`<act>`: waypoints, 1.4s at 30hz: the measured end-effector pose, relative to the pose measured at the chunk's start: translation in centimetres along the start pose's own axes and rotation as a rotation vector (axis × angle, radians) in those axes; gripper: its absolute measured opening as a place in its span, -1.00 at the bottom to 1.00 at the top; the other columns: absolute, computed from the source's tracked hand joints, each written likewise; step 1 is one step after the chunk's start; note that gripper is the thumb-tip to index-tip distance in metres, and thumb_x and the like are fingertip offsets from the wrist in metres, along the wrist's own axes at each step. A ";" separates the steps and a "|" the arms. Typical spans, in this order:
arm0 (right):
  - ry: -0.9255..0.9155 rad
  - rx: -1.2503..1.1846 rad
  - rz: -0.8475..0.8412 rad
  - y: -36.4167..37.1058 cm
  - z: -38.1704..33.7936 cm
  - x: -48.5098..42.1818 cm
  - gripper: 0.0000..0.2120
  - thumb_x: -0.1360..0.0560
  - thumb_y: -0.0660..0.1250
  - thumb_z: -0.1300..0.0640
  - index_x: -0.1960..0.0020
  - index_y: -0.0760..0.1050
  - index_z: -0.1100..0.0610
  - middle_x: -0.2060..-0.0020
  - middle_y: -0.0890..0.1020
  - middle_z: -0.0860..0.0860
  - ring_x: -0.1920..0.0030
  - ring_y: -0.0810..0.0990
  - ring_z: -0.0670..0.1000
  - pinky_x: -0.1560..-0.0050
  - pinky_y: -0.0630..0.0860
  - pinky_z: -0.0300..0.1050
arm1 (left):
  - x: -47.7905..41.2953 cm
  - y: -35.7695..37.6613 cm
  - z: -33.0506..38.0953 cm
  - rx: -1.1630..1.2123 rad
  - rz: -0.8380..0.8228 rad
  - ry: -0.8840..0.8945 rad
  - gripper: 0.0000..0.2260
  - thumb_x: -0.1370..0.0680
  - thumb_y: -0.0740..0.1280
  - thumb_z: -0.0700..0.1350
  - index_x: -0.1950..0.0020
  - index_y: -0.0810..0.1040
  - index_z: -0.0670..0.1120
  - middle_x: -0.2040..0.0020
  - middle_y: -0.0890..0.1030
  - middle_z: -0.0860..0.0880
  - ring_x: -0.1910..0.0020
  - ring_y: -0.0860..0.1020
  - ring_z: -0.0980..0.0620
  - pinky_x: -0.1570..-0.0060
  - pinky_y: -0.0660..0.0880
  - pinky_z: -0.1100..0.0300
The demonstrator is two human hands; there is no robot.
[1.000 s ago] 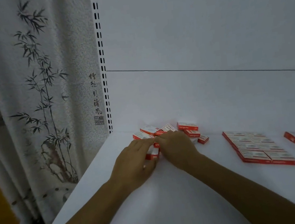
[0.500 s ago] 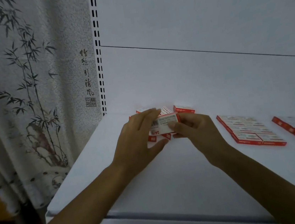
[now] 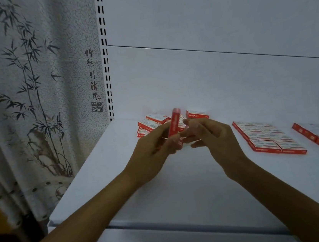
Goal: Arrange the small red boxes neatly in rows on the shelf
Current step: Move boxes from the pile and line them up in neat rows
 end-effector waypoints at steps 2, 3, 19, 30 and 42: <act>0.004 0.006 0.056 -0.8 0.4 0.0 -0.69 -0.41 0.21 -0.10 -0.02 0.55 0.04 0.23 0.68 0.00 0.21 0.66 -0.04 0.22 0.57 -0.26 | 0.0 0.5 -1.1 0.345 -0.014 -0.225 -0.69 -0.51 0.16 0.09 -0.17 0.47 -0.01 0.13 0.66 -0.06 0.22 0.63 0.03 0.16 0.58 0.20; 0.006 0.009 0.080 -1.1 0.7 0.0 -0.69 -0.40 0.22 -0.10 -0.01 0.55 0.05 0.26 0.68 -0.02 0.22 0.66 -0.05 0.23 0.58 -0.26 | 0.1 0.6 -1.7 0.484 -0.013 -0.317 -0.64 -0.47 0.14 0.11 -0.17 0.47 -0.03 0.18 0.66 -0.07 0.29 0.61 0.03 0.21 0.57 0.21; 0.066 0.075 -0.010 -0.2 2.8 0.7 -0.64 -0.33 0.24 -0.15 -0.09 0.44 -0.07 0.15 0.63 -0.16 0.18 0.64 -0.11 0.24 0.57 -0.30 | 0.7 1.8 -3.2 0.598 -0.092 -0.466 -0.56 -0.52 0.08 0.16 -0.25 0.44 -0.07 0.20 0.60 -0.10 0.40 0.51 0.07 0.39 0.47 0.28; 0.064 0.052 -0.071 -1.4 1.4 1.4 -0.49 -0.30 0.40 -0.12 -0.20 0.34 -0.19 -0.16 0.49 -0.21 -0.09 0.53 -0.12 0.02 0.47 -0.33 | -0.1 5.5 -0.5 0.663 -0.172 -0.471 -0.65 -0.50 0.30 -0.20 -0.28 0.42 -0.01 -0.20 0.57 -0.12 -0.18 0.55 -0.09 -0.26 0.43 0.02; -0.030 0.464 -0.091 -15.2 2.5 4.3 -0.58 -0.48 0.35 0.09 -0.25 0.28 -0.15 -0.11 0.46 -0.23 -0.06 0.49 -0.22 0.09 0.46 -0.47 | -3.4 16.8 2.4 -0.057 -0.270 -0.291 -0.40 -0.45 0.03 0.27 -0.47 0.09 0.17 -0.40 0.37 0.07 -0.24 0.46 0.11 -0.22 0.43 0.12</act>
Point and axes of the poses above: each hand's wrist, its own x-axis away from the middle knuckle, its own y-axis out of the palm, z = x × y, the point moved 9 cm from there along -x, towards the middle knuckle
